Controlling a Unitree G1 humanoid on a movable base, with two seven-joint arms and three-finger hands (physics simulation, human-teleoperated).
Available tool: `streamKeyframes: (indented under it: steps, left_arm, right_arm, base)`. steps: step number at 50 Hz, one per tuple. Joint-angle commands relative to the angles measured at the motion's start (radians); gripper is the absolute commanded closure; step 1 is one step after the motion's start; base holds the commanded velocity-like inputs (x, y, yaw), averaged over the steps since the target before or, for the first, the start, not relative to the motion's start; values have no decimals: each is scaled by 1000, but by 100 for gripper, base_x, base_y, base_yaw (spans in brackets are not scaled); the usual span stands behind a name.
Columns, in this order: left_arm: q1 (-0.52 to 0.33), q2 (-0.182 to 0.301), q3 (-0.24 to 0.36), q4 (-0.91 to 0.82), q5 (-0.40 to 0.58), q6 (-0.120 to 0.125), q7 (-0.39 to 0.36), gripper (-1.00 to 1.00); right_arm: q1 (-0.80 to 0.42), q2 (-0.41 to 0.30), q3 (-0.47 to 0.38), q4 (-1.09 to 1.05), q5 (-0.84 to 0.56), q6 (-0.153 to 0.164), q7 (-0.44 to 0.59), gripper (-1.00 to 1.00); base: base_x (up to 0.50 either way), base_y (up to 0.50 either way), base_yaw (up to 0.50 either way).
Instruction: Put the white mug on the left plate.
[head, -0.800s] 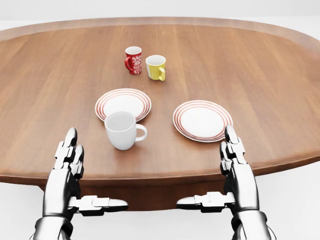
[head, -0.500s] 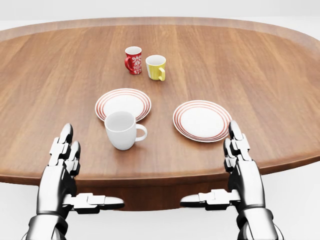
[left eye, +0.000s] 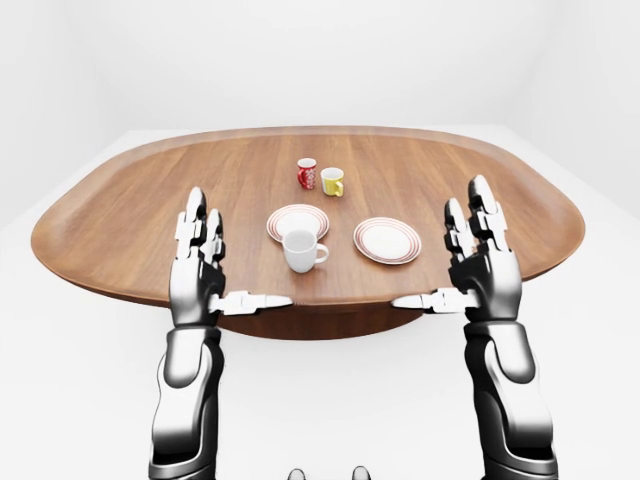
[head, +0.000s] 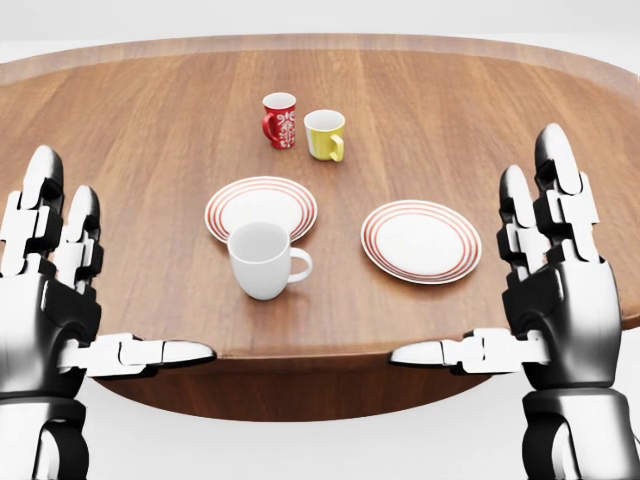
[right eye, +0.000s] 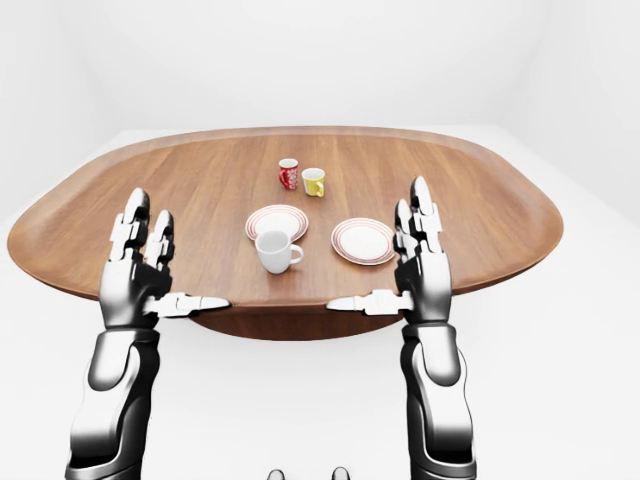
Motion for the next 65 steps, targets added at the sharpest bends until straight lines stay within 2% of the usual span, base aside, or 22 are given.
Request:
streamKeyframes:
  steps: [1, 38, 48, 55, 65]
  left_arm:
    - [-6, 9, 16, -16, -18, 0, 8, -100]
    - [0, 8, 13, -9, -21, 0, 8, -100]
    - [2, 8, 14, -14, -22, 0, 8, -100]
    - [2, 8, 14, -16, -22, 0, 7, -100]
    - [5, 7, 12, -19, -22, 0, 7, -100]
  right_arm:
    - [-1, -3, -12, -43, 56, 0, -2, -100]
    - [3, -2, -3, 7, 21, 0, 15, -100]
    - [0, -4, -2, 11, 9, 0, -2, -100]
    - [6, -2, -12, -15, 50, 0, 13, -100]
    - [7, -5, -15, -19, 57, 0, 16, -100]
  base:
    - [0, 50, 0]
    - [0, 50, 0]
    - [0, 3, 0]
    - [0, 0, 0]
    - [47, 0, 0]
